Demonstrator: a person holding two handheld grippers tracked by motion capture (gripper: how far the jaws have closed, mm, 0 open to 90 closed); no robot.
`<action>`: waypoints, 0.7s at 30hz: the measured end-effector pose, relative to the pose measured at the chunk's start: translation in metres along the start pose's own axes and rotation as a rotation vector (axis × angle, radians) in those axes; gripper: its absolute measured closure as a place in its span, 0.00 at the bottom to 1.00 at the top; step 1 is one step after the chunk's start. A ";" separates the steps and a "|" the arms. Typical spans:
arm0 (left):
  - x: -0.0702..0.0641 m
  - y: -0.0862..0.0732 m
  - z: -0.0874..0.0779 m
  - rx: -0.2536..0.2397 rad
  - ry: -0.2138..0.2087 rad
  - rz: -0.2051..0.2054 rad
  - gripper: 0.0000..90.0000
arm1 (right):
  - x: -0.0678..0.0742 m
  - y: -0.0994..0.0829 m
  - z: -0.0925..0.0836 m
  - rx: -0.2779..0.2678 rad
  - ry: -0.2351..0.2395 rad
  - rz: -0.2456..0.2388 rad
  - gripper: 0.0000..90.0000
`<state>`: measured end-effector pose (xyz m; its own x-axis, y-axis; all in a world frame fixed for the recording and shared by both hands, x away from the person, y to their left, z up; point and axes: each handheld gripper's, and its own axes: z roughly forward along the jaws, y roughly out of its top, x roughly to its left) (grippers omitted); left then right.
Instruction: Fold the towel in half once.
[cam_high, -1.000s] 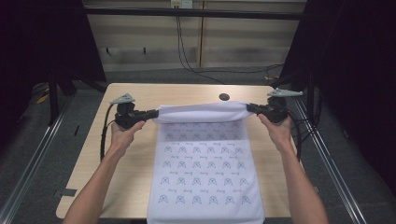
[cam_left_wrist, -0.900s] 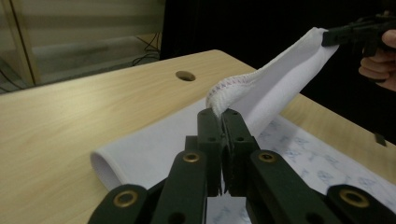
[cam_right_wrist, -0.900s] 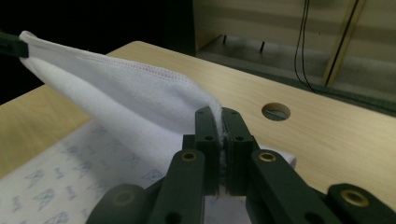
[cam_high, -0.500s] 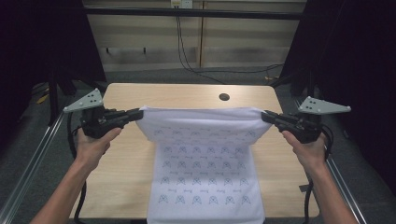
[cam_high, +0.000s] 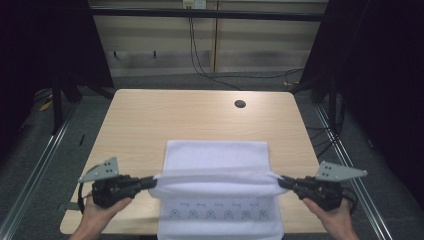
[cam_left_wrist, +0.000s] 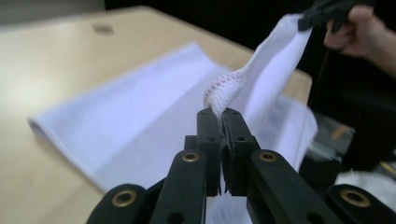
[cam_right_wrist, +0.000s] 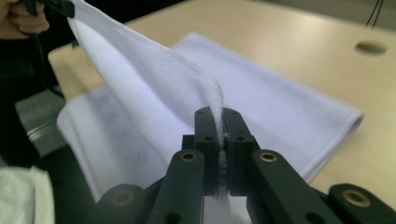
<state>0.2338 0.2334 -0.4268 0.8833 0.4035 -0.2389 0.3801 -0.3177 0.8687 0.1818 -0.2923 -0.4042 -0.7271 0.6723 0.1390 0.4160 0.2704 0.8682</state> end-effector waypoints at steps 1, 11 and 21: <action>-0.001 -0.009 0.003 0.026 -0.009 -0.016 0.97 | 0.003 -0.008 0.002 0.016 0.014 0.011 0.96; -0.024 -0.043 -0.002 0.127 -0.201 0.003 0.84 | 0.032 -0.058 -0.004 0.152 0.164 0.011 0.81; 0.019 -0.026 0.041 0.165 -0.095 -0.057 0.77 | 0.010 -0.055 0.012 0.148 0.106 0.050 0.74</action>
<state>0.2522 0.2138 -0.4717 0.8780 0.3448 -0.3319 0.4630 -0.4360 0.7717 0.1582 -0.2921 -0.4568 -0.7537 0.6131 0.2369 0.5233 0.3418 0.7806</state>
